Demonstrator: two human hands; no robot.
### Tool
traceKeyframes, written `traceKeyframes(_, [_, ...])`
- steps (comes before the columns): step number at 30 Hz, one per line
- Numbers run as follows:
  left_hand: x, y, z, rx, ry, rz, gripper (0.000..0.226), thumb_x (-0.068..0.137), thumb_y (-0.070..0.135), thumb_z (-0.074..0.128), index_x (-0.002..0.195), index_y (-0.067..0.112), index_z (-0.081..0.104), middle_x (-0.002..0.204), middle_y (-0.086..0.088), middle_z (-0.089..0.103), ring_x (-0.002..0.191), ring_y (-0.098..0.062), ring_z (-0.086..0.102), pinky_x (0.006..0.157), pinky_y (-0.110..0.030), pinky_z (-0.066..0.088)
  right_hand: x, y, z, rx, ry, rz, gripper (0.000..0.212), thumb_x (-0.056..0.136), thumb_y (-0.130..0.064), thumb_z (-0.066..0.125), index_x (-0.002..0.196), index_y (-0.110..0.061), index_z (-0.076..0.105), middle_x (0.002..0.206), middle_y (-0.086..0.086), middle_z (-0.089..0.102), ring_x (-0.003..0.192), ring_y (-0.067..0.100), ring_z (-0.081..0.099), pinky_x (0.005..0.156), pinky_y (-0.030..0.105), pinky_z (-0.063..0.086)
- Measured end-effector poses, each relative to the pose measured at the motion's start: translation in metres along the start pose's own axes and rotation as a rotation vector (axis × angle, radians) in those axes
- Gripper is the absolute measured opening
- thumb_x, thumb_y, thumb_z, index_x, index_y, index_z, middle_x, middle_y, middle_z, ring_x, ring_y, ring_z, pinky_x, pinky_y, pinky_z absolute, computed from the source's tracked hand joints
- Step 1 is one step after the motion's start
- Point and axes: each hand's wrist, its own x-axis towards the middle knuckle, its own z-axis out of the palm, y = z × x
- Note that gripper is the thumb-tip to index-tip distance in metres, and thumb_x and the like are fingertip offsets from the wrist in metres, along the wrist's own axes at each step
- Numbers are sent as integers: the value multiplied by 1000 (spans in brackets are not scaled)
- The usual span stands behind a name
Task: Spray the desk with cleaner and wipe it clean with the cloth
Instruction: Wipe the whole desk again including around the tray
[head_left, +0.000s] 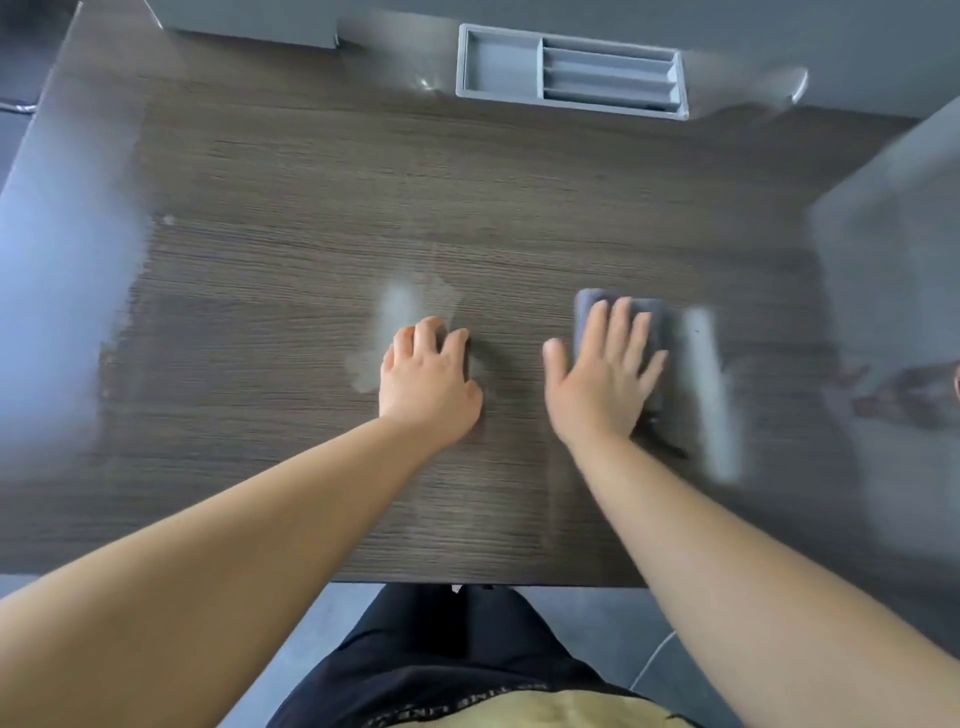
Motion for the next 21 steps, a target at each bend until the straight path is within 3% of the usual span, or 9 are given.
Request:
traceKeyframes(5, [-20,-6,10,114,42,28,52,88,33,48,137,21,36,146,-7,26,134,-29,21,112,-38,14,-40,55,-3,-113,-83,-990,60,92,-51,37,142,-20,40,152,5,34,140,27,29,110,54,26])
traceKeyframes(7, [-30,-8,16,190,31,80,53,89,35,46,139,21,33,149,-8,22,137,-29,18,114,-40,11,-20,88,-6,-134,-5,-865,59,91,-50,37,141,-19,41,150,5,38,138,28,32,107,54,30])
traceKeyframes(10, [-42,-7,27,211,-23,66,57,94,37,38,146,22,20,155,-9,8,143,-29,5,117,-43,5,-16,86,-7,-63,35,-183,70,90,-56,21,147,-16,32,156,5,25,144,28,19,113,55,18])
traceKeyframes(12, [-42,-6,28,206,-47,43,59,96,39,35,148,22,13,157,-9,2,144,-29,-1,118,-43,3,-38,50,-2,-14,33,-15,76,87,-57,16,148,-14,29,157,8,20,145,29,13,114,56,10])
traceKeyframes(13, [-42,-5,28,207,-57,35,60,96,40,34,149,22,11,157,-8,0,144,-29,-2,118,-43,2,-55,36,0,-6,21,-99,75,88,-57,18,148,-13,29,157,9,20,145,30,13,113,57,10])
traceKeyframes(15, [-41,-3,24,193,-79,31,60,96,38,35,149,23,11,157,-8,1,144,-29,-2,118,-43,3,-86,32,4,-47,-28,-500,69,92,-54,27,147,-13,32,156,9,24,144,30,19,113,58,16])
traceKeyframes(18, [-41,-6,17,145,-118,24,60,96,36,38,150,26,12,158,-4,1,145,-26,-2,116,-41,6,-82,80,-2,-96,-82,-1011,59,93,-51,36,143,-19,38,153,5,31,141,27,27,111,55,24])
traceKeyframes(19, [-42,-7,15,150,-132,25,60,96,35,38,150,27,11,158,-2,0,145,-25,-3,116,-41,7,-73,100,-3,-100,-63,-1031,58,93,-51,37,142,-20,39,152,4,34,140,27,29,110,54,25])
traceKeyframes(21, [-42,-8,13,174,-156,35,62,97,36,38,150,28,7,158,-1,-3,145,-25,-5,116,-40,6,-58,133,-7,-124,-13,-845,58,93,-51,34,142,-19,39,150,5,37,138,28,31,107,56,30])
